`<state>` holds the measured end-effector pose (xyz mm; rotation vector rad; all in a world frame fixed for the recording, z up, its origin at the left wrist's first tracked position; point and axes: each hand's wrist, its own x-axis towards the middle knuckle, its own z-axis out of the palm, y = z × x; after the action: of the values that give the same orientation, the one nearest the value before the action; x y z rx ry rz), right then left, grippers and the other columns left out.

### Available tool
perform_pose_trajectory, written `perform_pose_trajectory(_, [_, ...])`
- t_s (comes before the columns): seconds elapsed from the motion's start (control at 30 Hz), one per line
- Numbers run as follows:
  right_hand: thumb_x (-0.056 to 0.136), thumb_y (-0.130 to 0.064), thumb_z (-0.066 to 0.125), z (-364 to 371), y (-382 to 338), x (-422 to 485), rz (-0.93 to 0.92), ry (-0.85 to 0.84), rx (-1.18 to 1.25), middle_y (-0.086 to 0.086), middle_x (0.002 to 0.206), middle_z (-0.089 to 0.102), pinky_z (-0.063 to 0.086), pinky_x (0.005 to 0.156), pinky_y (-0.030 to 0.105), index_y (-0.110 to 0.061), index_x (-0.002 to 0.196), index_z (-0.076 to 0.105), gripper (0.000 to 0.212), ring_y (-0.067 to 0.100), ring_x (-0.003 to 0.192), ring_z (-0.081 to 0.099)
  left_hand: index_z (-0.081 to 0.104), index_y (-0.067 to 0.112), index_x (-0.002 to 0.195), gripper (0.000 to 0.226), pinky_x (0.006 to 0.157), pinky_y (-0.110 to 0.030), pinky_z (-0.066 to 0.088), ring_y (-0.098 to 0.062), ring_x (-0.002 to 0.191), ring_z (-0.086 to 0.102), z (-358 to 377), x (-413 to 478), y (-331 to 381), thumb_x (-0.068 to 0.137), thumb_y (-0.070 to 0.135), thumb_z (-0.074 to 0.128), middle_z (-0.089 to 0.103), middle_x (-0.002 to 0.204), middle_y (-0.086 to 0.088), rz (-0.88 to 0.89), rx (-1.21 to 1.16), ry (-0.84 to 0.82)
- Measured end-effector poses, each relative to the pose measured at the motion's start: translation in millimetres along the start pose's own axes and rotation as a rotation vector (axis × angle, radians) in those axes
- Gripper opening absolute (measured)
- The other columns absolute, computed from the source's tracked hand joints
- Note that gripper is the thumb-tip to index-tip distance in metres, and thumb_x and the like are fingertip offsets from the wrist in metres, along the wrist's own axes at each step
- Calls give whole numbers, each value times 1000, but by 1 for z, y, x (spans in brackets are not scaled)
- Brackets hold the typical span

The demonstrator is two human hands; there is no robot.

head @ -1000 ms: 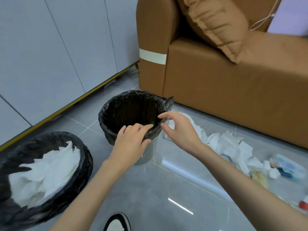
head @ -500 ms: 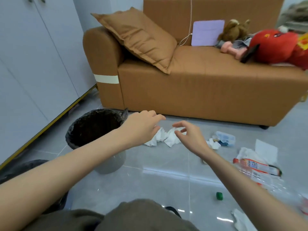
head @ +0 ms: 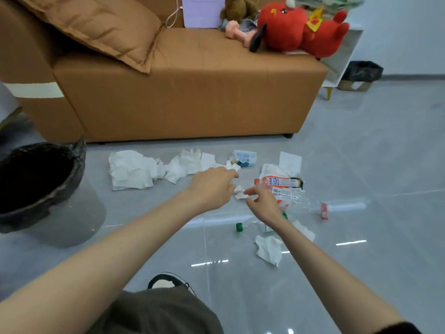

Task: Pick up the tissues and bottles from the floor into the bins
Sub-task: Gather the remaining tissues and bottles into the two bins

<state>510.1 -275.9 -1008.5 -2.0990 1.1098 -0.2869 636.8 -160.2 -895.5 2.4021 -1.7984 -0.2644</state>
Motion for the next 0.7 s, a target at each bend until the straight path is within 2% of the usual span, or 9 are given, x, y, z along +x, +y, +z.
perform_pose_trajectory(0.13, [89,-14,55,7,56,-13,109,-25,-59,0,123,63,43,89,26,-15,118,63,30,18,107,60,46,24,133,36,88,-39,47,-27,114,53,55,7,19,98,27,39,54,126,-4,-46,-134,-66])
perform_pose_trajectory(0.3, [85,-9,54,25,112,-25,263,-93,-136,5,127,61,43,96,29,-13,119,63,36,22,117,55,45,26,135,37,92,-36,44,-23,117,51,118,-7,15,98,27,39,55,128,-1,-190,-325,-124])
perform_pose_trajectory(0.4, [84,-9,54,38,142,-34,328,-142,-215,11,132,53,39,99,30,-13,126,57,42,26,122,50,47,27,133,37,96,-38,44,-23,118,50,144,-12,5,97,26,40,55,128,0,-252,-406,-171])
perform_pose_trajectory(0.47, [84,-8,53,49,159,-39,369,-184,-259,12,137,46,38,99,31,-18,130,52,47,28,124,46,48,27,132,37,96,-39,44,-22,117,51,156,-13,0,96,24,39,57,125,0,-280,-453,-181])
perform_pose_trajectory(0.6, [84,-10,57,74,184,-41,379,-315,-295,14,143,37,39,101,33,-27,138,43,58,32,127,44,49,25,131,37,94,-35,45,-21,115,52,174,-14,-9,97,21,37,58,124,0,-315,-544,-194])
perform_pose_trajectory(0.7, [86,-10,55,93,192,-45,363,-365,-377,14,141,35,39,101,35,-21,139,43,55,34,126,43,49,23,133,37,94,-34,46,-22,113,54,186,-19,-15,98,20,37,59,124,-2,-327,-581,-214])
